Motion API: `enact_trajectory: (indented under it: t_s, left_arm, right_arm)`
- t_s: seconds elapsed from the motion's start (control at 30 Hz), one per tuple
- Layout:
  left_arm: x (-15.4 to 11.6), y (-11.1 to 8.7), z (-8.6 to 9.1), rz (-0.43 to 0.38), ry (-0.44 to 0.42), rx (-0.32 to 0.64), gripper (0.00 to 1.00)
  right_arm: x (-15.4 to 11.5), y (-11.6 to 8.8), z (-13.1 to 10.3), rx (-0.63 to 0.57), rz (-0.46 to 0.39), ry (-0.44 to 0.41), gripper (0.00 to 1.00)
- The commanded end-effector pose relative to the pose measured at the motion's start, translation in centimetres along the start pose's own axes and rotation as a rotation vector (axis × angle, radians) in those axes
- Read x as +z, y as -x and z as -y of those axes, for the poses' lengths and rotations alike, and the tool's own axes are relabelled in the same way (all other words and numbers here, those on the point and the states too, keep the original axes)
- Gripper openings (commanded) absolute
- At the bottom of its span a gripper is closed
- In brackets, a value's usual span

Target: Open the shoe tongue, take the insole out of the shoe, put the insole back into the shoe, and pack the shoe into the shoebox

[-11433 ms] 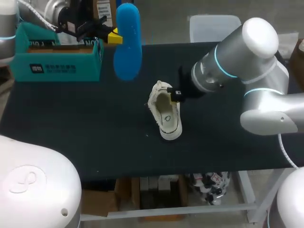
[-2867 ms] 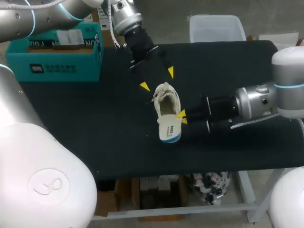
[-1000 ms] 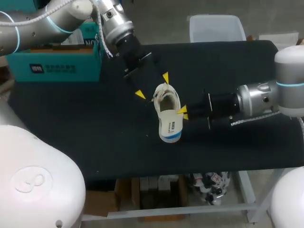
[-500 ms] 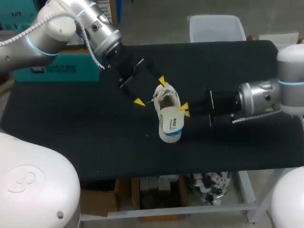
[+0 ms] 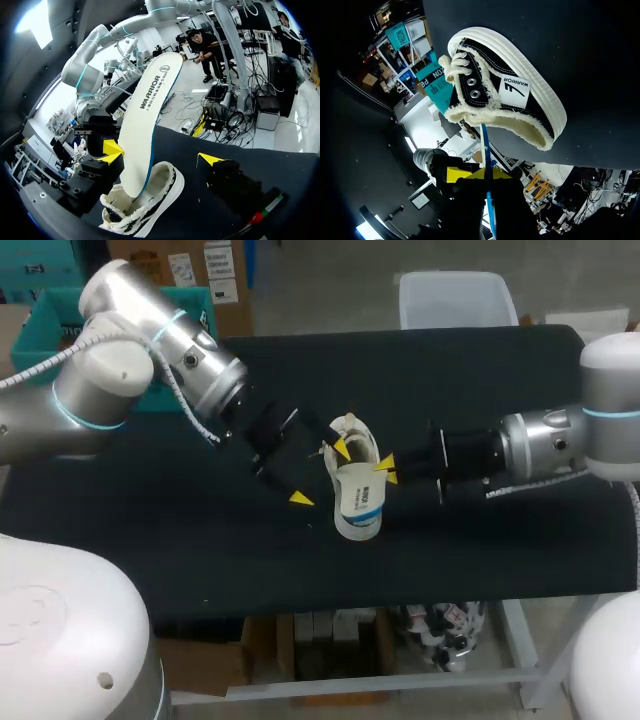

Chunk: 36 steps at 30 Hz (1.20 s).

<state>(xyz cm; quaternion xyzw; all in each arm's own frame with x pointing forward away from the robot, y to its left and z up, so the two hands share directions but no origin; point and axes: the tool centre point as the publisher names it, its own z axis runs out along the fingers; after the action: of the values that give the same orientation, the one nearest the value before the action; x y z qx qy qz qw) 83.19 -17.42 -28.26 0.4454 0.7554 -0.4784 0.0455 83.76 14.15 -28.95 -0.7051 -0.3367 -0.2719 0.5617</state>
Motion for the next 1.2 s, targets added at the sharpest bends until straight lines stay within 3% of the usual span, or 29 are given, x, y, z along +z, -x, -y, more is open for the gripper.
enact_trajectory:
  t_s: [0.03, 0.33, 0.43, 0.53, 0.67, 1.2]
  left_arm:
    - [0.1, -1.0, -0.1, 0.236, -0.016, 0.018, 1.00]
    - [0.1, -0.7, -0.6, 0.273, -0.028, 0.022, 0.81]
    - [0.2, -0.6, -0.5, 0.281, -0.029, 0.027, 0.63]
    - [0.4, -0.5, -1.0, 0.280, -0.033, 0.028, 0.64]
    - [0.9, -0.4, -1.5, 0.271, -0.026, 0.022, 0.51]
    - [1.8, -0.3, -3.8, 0.304, 0.000, -0.025, 0.44]
  right_arm:
    - [0.2, 0.2, -0.1, -0.003, -0.006, 0.000, 0.00]
    - [0.9, 0.5, -1.1, -0.012, -0.032, 0.002, 0.00]
    - [1.1, 0.6, -1.3, -0.007, -0.034, 0.000, 0.00]
    - [1.2, 0.8, -1.5, -0.004, -0.037, -0.001, 0.00]
    - [1.3, 1.1, -2.0, 0.001, -0.041, -0.002, 0.00]
    - [1.5, 1.4, -3.1, 0.010, -0.051, -0.010, 0.00]
